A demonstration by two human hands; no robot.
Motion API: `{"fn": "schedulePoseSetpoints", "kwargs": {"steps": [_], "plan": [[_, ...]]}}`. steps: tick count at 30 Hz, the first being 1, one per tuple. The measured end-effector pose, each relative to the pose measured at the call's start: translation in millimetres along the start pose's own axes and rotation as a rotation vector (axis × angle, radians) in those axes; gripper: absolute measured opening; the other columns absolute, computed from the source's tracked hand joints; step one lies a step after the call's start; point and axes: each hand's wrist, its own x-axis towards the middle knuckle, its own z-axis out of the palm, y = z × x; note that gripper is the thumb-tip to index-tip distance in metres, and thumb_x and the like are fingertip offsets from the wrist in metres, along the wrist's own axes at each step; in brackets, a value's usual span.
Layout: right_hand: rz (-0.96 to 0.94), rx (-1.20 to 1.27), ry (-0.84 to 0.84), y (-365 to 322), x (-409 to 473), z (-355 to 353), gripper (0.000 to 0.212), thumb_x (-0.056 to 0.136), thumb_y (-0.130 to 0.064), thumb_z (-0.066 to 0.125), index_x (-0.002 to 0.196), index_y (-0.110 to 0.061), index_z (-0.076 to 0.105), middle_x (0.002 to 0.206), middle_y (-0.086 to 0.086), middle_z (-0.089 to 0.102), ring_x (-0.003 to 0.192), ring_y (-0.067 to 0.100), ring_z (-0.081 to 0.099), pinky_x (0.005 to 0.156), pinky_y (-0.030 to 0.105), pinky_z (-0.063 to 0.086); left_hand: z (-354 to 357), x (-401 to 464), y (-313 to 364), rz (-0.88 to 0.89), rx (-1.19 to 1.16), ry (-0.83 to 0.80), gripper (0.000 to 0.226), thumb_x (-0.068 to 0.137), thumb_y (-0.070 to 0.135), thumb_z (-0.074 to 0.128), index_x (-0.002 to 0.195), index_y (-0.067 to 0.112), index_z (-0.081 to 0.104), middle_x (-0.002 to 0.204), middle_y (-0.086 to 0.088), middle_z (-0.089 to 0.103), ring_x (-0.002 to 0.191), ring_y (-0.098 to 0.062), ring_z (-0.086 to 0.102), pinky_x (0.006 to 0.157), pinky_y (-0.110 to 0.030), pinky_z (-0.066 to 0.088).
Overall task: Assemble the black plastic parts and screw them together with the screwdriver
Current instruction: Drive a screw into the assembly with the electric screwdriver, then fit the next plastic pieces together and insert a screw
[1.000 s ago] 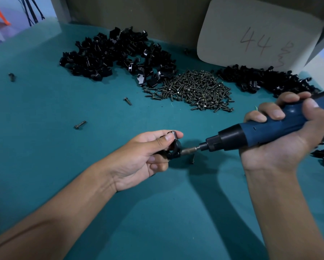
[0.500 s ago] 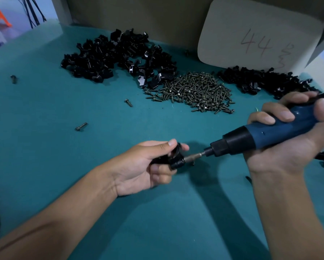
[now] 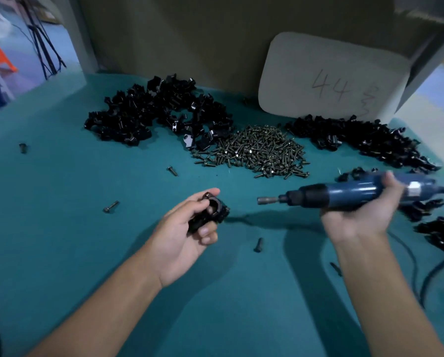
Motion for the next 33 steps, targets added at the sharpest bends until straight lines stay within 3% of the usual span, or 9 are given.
{"fn": "schedulePoseSetpoints", "kwargs": {"steps": [3, 6, 12, 15, 20, 23, 25, 28, 33], "plan": [[0.093, -0.275, 0.100, 26.2, -21.3, -11.4, 0.033, 0.086, -0.042, 0.073, 0.110, -0.022, 0.061, 0.102, -0.005, 0.066, 0.095, 0.013, 0.064, 0.095, 0.034, 0.054, 0.7, -0.5, -2.1, 0.124, 0.067, 0.052, 0.035, 0.082, 0.015, 0.057, 0.114, 0.010, 0.068, 0.079, -0.002, 0.052, 0.056, -0.014, 0.039, 0.052, -0.025, 0.033], [0.067, -0.408, 0.130, 32.7, -9.0, -14.7, 0.037, 0.087, -0.044, 0.072, 0.113, -0.022, 0.057, 0.104, -0.004, 0.066, 0.090, 0.014, 0.065, 0.081, 0.034, 0.055, 1.7, -4.5, -0.3, 0.149, 0.129, 0.041, 0.040, 0.083, 0.017, 0.057, 0.122, 0.010, 0.067, 0.082, -0.004, 0.055, 0.061, -0.016, 0.045, 0.056, -0.028, 0.037], [0.181, -0.924, 0.008, 23.3, -10.5, -16.0, 0.031, 0.088, -0.040, 0.076, 0.100, -0.018, 0.059, 0.098, 0.007, 0.067, 0.079, 0.020, 0.060, 0.060, 0.032, 0.052, 9.5, -12.9, 4.6, 0.180, 0.256, 0.066, 0.030, 0.097, 0.010, 0.053, 0.124, 0.008, 0.065, 0.087, -0.004, 0.064, 0.070, -0.019, 0.057, 0.063, -0.029, 0.042], [0.288, -1.070, -0.066, 9.1, -7.4, -24.6, 0.043, 0.086, -0.047, 0.076, 0.109, -0.013, 0.061, 0.099, 0.011, 0.076, 0.072, 0.022, 0.068, 0.054, 0.031, 0.053, 11.1, -18.4, 7.6, 0.198, 0.302, 0.055, 0.031, 0.096, 0.014, 0.057, 0.126, 0.012, 0.065, 0.095, -0.001, 0.073, 0.080, -0.019, 0.065, 0.069, -0.028, 0.049], [0.389, -1.580, -0.105, -14.6, -1.2, -27.4, 0.075, 0.085, -0.076, 0.055, 0.103, -0.004, 0.068, 0.064, 0.004, 0.071, 0.044, 0.013, 0.052, 0.047, 0.021, 0.037, 12.5, -22.9, 9.0, 0.215, 0.324, 0.019, 0.040, 0.082, 0.017, 0.078, 0.119, 0.013, 0.065, 0.117, -0.012, 0.072, 0.091, -0.032, 0.073, 0.076, -0.031, 0.059], [0.208, -1.858, -0.281, -21.0, -9.1, -21.4, 0.066, 0.097, -0.063, 0.051, 0.087, 0.000, 0.070, 0.057, 0.005, 0.065, 0.040, 0.012, 0.045, 0.043, 0.024, 0.033, 7.1, -21.1, 5.0, 0.263, 0.454, -0.011, 0.046, 0.063, 0.029, 0.096, 0.101, 0.020, 0.071, 0.111, -0.009, 0.071, 0.086, -0.037, 0.072, 0.078, -0.045, 0.061], [0.017, -1.803, -0.500, -14.3, -40.9, -15.1, 0.045, 0.096, -0.054, 0.057, 0.086, -0.012, 0.070, 0.067, 0.004, 0.072, 0.045, 0.009, 0.056, 0.045, 0.020, 0.043, 9.0, -21.7, 1.3, 0.335, 0.578, -0.049, 0.046, 0.055, 0.037, 0.099, 0.091, 0.025, 0.072, 0.109, -0.005, 0.071, 0.085, -0.032, 0.068, 0.079, -0.050, 0.058], [0.328, -1.362, -0.775, 0.9, -130.8, -8.9, 0.035, 0.080, -0.073, 0.066, 0.097, -0.042, 0.066, 0.094, -0.007, 0.076, 0.084, 0.012, 0.073, 0.068, 0.023, 0.058, 14.2, -26.1, -6.6, 0.499, 0.719, -0.123, 0.048, 0.053, 0.046, 0.098, 0.086, 0.025, 0.072, 0.104, 0.000, 0.072, 0.091, -0.018, 0.067, 0.078, -0.034, 0.051], [0.485, -1.099, -0.642, 0.0, -178.6, -51.1, 0.027, 0.096, -0.027, 0.068, 0.119, -0.019, 0.057, 0.088, 0.001, 0.063, 0.075, 0.011, 0.063, 0.079, 0.040, 0.059, 22.8, -42.8, -29.5, 0.672, 1.038, -0.404, 0.039, 0.068, 0.045, 0.090, 0.099, 0.031, 0.071, 0.113, 0.008, 0.070, 0.106, -0.017, 0.069, 0.078, -0.032, 0.058]]}}
